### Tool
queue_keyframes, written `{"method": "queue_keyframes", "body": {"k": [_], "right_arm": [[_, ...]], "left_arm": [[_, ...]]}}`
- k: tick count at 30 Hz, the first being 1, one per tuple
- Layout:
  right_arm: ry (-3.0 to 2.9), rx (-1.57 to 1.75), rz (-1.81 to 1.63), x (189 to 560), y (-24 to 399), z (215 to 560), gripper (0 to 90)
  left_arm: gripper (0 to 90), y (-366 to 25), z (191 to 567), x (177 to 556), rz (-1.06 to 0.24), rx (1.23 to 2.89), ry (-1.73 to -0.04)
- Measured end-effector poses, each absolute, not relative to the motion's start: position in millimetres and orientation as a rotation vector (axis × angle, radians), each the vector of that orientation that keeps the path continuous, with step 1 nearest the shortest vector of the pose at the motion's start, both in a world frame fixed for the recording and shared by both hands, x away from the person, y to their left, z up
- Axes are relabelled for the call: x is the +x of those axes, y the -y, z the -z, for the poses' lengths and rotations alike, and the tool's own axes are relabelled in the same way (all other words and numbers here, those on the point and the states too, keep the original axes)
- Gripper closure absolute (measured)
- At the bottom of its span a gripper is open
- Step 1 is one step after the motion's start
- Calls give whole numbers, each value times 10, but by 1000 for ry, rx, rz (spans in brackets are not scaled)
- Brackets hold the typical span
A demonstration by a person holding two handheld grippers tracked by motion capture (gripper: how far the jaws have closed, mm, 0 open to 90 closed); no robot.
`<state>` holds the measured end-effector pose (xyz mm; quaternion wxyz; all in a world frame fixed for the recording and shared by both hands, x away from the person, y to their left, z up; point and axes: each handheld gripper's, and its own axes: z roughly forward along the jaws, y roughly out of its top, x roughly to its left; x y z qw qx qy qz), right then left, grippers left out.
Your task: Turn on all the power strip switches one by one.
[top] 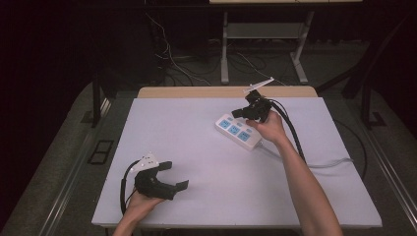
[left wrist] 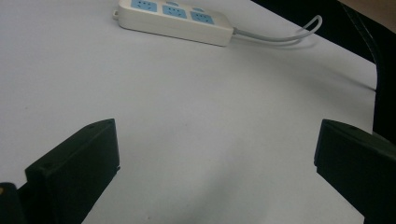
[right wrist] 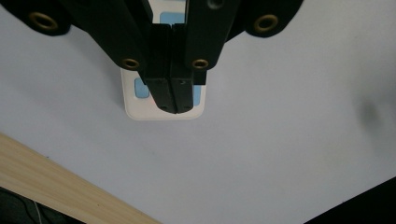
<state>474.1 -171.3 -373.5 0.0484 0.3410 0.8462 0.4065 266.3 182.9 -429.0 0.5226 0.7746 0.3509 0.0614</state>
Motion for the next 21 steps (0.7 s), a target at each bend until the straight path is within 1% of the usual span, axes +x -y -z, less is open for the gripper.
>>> {"method": "queue_keyframes", "body": {"k": [1,4,6,8,9,10,11,12,15,21], "right_arm": [[-2580,1040,-1239,4741,1713,3735,794],[-2565,1088,-1282,4635,1771,3746,601],[-2531,1095,-1286,4558,1800,3753,503],[-2500,1120,-1281,4473,1836,3757,385],[-2493,1133,-1275,4436,1857,3758,344],[-2472,1155,-1268,4349,1903,3751,273],[-2472,1155,-1268,4349,1903,3751,273],[-2459,1165,-1274,4308,1932,3745,230],[-2457,1187,-1311,4190,2033,3730,14],[-2459,1202,-1300,3948,2207,3692,4]], "left_arm": [[0,-1827,4288,2662,-149,1855,-839],[0,-1835,4277,2657,-154,1844,-842],[0,-1841,4277,2657,-155,1842,-843],[0,-1844,4279,2662,-157,1846,-846],[0,-1842,4281,2664,-157,1846,-850],[0,-1841,4282,2666,-157,1848,-852],[0,-1840,4284,2667,-157,1851,-853],[0,-1838,4285,2667,-157,1851,-855],[0,-1833,4286,2667,-157,1851,-856],[0,-1835,4284,2666,-157,1848,-857]]}}
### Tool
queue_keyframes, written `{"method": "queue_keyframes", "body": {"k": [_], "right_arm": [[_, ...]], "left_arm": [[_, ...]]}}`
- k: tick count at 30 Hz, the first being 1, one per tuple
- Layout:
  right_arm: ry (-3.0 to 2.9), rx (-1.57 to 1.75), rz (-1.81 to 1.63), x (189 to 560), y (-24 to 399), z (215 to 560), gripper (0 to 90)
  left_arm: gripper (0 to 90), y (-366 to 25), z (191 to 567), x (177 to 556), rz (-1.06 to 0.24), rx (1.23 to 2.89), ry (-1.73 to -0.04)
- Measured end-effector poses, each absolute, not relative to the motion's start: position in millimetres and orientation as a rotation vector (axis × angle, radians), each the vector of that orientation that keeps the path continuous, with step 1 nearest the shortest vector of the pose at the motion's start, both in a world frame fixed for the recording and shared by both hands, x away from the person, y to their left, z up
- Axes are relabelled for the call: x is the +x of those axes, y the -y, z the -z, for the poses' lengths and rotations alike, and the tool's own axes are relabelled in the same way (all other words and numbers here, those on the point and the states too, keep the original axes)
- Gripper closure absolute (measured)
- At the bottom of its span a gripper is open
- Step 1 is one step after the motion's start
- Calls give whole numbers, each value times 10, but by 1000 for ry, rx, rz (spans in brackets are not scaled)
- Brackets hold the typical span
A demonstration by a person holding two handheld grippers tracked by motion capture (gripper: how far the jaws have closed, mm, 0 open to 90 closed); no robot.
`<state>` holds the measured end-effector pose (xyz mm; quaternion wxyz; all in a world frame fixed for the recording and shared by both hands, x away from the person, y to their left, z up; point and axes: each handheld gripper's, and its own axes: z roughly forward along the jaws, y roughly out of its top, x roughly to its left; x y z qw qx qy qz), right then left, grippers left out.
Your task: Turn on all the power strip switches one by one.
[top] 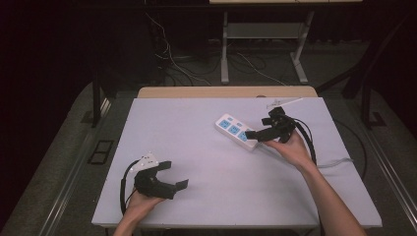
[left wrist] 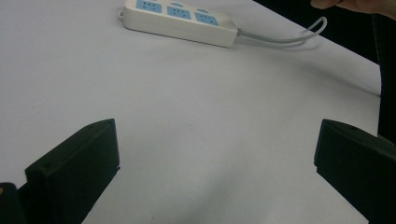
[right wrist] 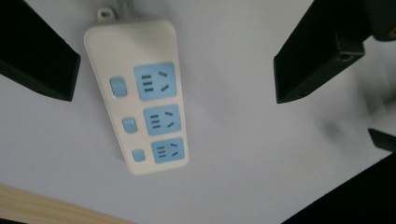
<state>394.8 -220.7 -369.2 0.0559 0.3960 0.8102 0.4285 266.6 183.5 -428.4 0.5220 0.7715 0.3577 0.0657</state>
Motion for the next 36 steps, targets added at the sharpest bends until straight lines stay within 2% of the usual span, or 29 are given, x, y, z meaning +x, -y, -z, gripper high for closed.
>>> {"method": "queue_keyframes", "body": {"k": [10,13,36], "right_arm": [[-2427,1213,-1387,3548,2481,3693,4],[-2430,1210,-1431,3349,2562,3755,4],[-2314,1283,-1480,2524,3018,4159,4]], "left_arm": [[0,-1859,4282,2664,-160,1840,-866],[0,-1859,4283,2666,-160,1841,-867],[0,-1869,4282,2671,-153,1850,-860]]}}
